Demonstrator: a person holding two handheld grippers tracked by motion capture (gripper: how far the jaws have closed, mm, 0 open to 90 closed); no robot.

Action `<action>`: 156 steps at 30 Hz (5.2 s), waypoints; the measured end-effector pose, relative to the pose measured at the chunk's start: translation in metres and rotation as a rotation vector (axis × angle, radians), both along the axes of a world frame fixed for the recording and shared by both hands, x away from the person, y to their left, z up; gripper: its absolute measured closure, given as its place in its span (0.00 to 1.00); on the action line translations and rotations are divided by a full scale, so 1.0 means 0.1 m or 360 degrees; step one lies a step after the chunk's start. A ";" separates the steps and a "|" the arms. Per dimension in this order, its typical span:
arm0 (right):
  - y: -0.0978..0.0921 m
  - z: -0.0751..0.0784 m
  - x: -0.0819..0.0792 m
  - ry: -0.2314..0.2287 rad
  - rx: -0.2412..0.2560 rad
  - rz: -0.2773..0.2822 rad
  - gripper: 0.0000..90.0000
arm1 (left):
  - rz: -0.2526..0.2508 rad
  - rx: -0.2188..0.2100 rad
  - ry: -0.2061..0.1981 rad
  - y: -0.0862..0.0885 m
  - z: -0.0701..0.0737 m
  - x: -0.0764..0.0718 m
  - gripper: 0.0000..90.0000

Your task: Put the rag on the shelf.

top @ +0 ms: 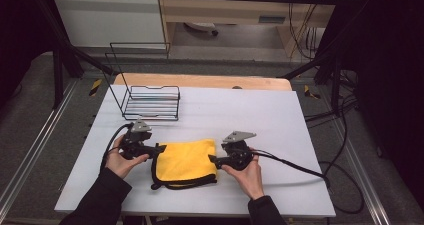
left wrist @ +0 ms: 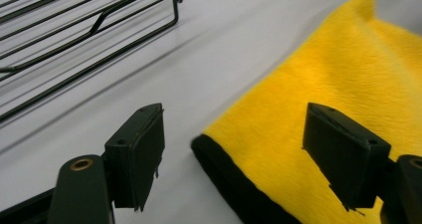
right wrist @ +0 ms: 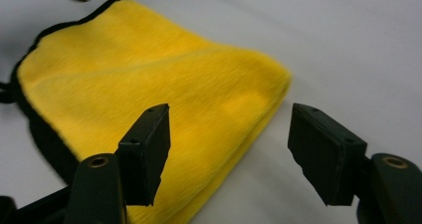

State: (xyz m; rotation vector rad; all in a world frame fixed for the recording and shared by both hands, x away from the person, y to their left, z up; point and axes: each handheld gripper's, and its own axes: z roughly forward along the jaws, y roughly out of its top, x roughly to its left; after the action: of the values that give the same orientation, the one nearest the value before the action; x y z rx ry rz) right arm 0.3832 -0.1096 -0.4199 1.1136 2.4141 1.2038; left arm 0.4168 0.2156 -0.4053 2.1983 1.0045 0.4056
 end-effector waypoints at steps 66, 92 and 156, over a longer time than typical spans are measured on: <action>0.21 0.00 0.37 -0.0100 0.0013 0.0105 0.28 | 0.0121 -0.0138 -0.0016 0.32 0.03 -0.45 0.22; -0.36 -0.18 0.02 -0.0035 0.0054 -0.0055 0.05 | 0.0035 -0.0106 -0.0005 -0.07 -0.18 0.45 0.28; 0.51 -0.33 0.40 0.0342 0.0181 -0.0306 0.83 | -0.0110 -0.0074 0.0089 -0.29 -0.39 0.58 0.84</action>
State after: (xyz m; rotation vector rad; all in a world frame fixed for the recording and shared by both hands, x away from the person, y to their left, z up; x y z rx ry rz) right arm 0.4237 -0.0586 -0.4528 1.5425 2.3430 1.2272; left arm 0.4750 0.1865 -0.4439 2.2063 0.9551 0.2881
